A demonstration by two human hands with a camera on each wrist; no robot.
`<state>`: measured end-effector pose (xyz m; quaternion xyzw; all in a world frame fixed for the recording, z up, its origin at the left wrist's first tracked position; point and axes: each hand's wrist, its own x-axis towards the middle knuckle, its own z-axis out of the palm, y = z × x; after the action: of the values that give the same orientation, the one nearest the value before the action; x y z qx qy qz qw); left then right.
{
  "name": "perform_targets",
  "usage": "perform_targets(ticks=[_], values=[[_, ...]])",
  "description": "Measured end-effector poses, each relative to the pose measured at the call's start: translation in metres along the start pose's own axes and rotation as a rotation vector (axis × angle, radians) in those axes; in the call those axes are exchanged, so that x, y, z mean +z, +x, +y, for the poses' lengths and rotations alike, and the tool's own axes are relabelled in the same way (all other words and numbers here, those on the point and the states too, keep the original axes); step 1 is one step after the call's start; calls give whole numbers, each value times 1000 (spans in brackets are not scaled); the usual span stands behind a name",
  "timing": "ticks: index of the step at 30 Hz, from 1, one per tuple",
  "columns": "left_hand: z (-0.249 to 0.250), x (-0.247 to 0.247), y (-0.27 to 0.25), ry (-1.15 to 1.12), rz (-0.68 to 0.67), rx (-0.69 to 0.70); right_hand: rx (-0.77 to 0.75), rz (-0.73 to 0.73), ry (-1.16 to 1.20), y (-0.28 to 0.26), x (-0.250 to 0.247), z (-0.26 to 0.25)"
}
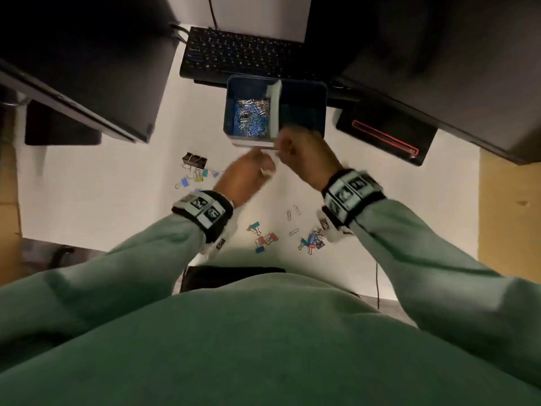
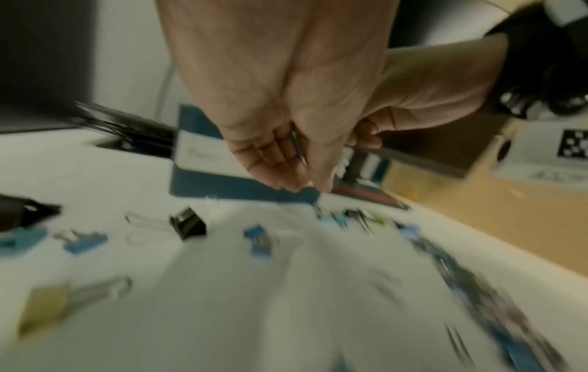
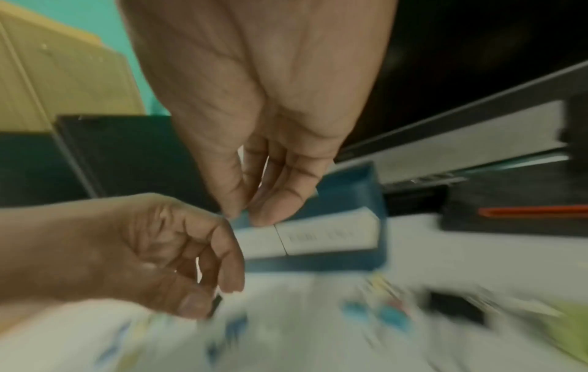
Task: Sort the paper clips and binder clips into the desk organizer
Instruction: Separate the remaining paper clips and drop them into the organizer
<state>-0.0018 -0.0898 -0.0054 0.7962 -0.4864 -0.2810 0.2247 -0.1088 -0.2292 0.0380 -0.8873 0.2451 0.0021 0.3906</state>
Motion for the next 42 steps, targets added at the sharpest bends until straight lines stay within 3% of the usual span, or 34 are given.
perform_targets(ticks=[2,5,7,8,14,18,21,24,27,29,31,33,35,36,38,40,42], values=[[3,32,-11,67,-228,85,47,-219,-97,-47,9,27],[10,62,-15,204,-336,301,87,-412,-189,-106,29,53],[10,75,-11,397,-386,470,42,-428,-254,-122,48,60],[10,78,-10,460,-410,487,23,-422,-305,-123,57,61],[6,79,-17,523,-369,450,-79,-426,-499,-114,74,68],[1,77,-25,559,-300,447,-53,-435,-481,-114,75,76],[6,62,-24,387,-282,335,65,-329,-183,-100,59,68],[18,26,-9,89,-52,105,83,-23,127,-63,27,40],[23,-21,23,-137,215,-46,85,177,208,-6,1,4],[21,-50,46,-95,296,-71,118,228,184,32,-6,-13],[18,-64,61,25,316,-113,167,157,73,56,-11,-25],[16,-60,63,137,366,-130,165,107,3,58,-17,-24],[23,-38,48,108,389,-53,132,168,5,34,-26,-5],[30,-23,37,84,336,-21,145,201,11,16,-28,12],[41,17,15,113,92,17,240,201,12,-29,-27,51],[57,61,-6,195,-185,91,359,119,-38,-77,-18,90],[72,96,-20,299,-375,191,425,-19,-139,-116,-6,114]])
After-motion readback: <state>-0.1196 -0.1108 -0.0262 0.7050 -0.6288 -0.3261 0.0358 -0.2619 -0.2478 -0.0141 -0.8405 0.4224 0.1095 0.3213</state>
